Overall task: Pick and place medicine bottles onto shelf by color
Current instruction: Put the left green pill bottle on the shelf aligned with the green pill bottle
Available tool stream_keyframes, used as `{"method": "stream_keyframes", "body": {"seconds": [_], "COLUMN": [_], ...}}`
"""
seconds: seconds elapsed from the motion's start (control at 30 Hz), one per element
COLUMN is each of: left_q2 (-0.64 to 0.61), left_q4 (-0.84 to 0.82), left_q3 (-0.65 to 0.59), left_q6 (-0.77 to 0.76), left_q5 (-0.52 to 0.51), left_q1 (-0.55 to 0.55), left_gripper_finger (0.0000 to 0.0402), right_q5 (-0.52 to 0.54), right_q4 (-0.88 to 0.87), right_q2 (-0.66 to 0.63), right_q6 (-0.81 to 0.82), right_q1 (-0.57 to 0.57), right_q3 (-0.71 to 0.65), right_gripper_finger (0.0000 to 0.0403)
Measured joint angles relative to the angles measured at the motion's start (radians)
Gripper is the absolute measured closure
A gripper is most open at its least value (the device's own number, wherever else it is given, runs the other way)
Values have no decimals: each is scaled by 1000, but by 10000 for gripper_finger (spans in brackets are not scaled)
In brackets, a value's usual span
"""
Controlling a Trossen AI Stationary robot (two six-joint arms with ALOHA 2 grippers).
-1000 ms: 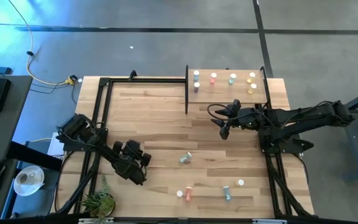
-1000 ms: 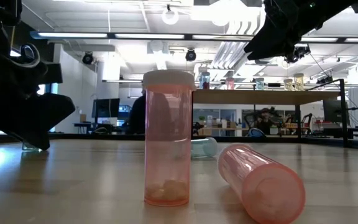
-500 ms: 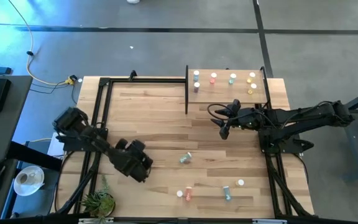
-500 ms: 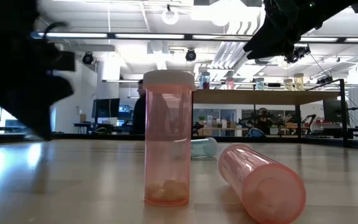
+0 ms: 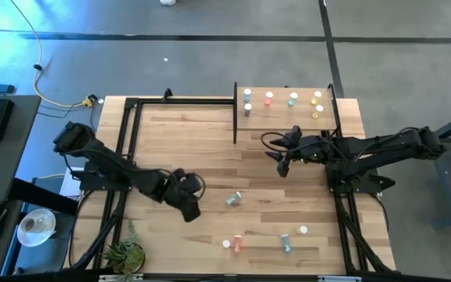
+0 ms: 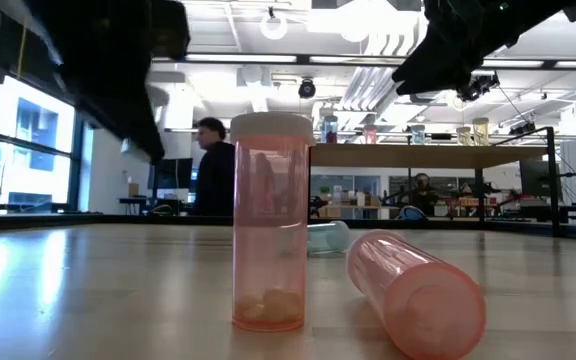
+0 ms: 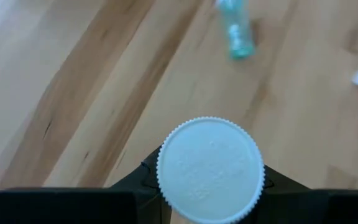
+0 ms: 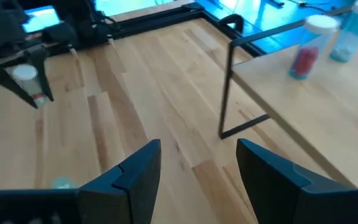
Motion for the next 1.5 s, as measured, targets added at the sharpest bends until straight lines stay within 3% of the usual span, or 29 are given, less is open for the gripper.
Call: {"method": "stream_keyframes", "body": {"seconds": [0.3,0.9,1.3,1.5], "left_q2": [7,7,7,7], "left_q4": [145,306,371,386], "left_q3": [1,1,2,2], "left_q6": [265,710,752,727], "left_q5": [151,199,198,198], "left_q1": [120,258,315,328], "left_gripper_finger": [312,312,312,312], "right_q5": [-91,-332,-403,-407], "right_q4": [21,388,785,791], "right_q2": [24,226,441,554], "right_q6": [-16,-198,-428,-438], "right_q1": [0,1,1,-14], "right_q3": [-1,0,26,111], "right_gripper_finger": [201,201,201,201]}}
